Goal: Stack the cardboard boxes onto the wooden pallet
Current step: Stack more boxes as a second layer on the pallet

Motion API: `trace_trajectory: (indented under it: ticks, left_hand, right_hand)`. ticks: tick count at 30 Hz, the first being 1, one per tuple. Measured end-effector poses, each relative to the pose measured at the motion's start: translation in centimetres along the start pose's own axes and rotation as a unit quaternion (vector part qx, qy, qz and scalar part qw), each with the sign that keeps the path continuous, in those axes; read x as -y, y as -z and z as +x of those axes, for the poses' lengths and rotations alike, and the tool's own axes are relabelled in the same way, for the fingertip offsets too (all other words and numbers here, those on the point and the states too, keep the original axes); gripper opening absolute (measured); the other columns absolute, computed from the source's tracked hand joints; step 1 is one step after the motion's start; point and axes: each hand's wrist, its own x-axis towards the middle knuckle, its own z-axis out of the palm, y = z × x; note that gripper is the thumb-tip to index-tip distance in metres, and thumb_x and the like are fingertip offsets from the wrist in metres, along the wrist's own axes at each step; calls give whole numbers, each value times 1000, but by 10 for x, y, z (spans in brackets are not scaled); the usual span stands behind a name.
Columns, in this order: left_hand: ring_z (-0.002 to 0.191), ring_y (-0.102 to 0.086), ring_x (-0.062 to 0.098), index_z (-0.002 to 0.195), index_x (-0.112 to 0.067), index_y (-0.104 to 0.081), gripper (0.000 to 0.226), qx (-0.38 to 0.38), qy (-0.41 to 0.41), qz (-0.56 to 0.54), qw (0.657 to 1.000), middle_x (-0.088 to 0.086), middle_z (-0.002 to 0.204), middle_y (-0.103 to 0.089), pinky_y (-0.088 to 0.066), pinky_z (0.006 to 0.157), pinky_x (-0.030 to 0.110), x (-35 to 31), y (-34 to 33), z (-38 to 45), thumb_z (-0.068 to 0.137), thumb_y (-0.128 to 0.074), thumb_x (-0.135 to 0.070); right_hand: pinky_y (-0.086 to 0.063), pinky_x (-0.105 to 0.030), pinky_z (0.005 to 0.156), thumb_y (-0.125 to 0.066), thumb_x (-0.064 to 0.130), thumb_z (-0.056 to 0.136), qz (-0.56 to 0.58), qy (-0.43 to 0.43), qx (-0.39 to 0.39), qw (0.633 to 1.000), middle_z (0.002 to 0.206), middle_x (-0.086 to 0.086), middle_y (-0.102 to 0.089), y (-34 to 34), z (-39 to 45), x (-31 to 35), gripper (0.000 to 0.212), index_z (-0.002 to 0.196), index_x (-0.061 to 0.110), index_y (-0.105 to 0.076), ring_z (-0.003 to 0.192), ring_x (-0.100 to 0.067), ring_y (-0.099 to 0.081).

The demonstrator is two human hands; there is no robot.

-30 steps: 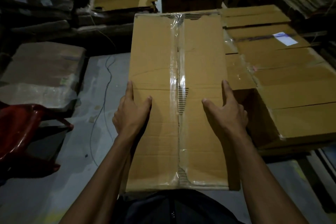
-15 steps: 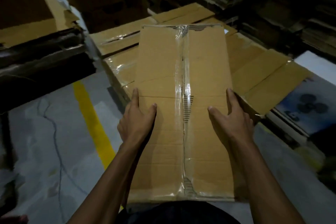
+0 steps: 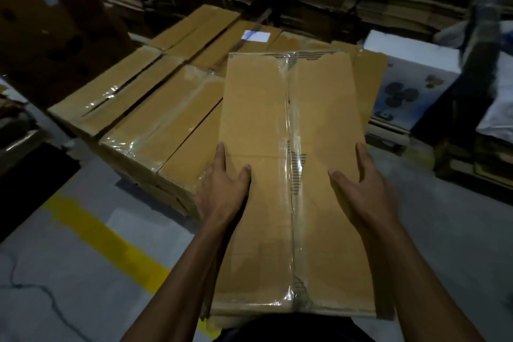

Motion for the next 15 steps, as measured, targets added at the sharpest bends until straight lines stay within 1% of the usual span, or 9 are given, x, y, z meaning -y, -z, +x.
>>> trace_trajectory:
  ticks: [4,8,11,15]
  left_hand:
    - [132,-47,32,156,-41,-8,78,25,-28,13,999,4,151,-43,-37,103,46,-8,-14,7,93,-49,-60]
    - [128,-49,34,156,-40,-9,78,41,-33,24,998,7,147,-46,-40,101,46,-12,-31,15,92,-48,-61]
    - [126,-51,34,156,-40,-10,79,52,-41,26,997,6,147,-48,-43,102,48,-12,-43,21,91,-49,-62]
    - [126,-52,34,156,-39,-12,79,67,-53,46,995,4,148,-47,-44,100,47,-9,-50,30,90,-50,-61]
  right_hand:
    - [-41,-53,107,-55,64,90,-2,-26,-25,999,155,-7,-43,7,-2,-11,84,158,46,-9,134,-37,-46]
    - [-41,-52,106,-54,65,90,0,-45,-23,999,154,-7,-45,10,3,-22,84,158,44,-9,134,-37,-46]
    - [-38,-49,105,-54,62,92,-1,-60,-22,998,153,-7,-45,9,4,-28,81,159,42,-11,134,-36,-44]
    - [-37,-48,105,-53,63,92,-4,-91,-27,996,153,-6,-45,2,1,-34,81,158,43,-11,134,-36,-45]
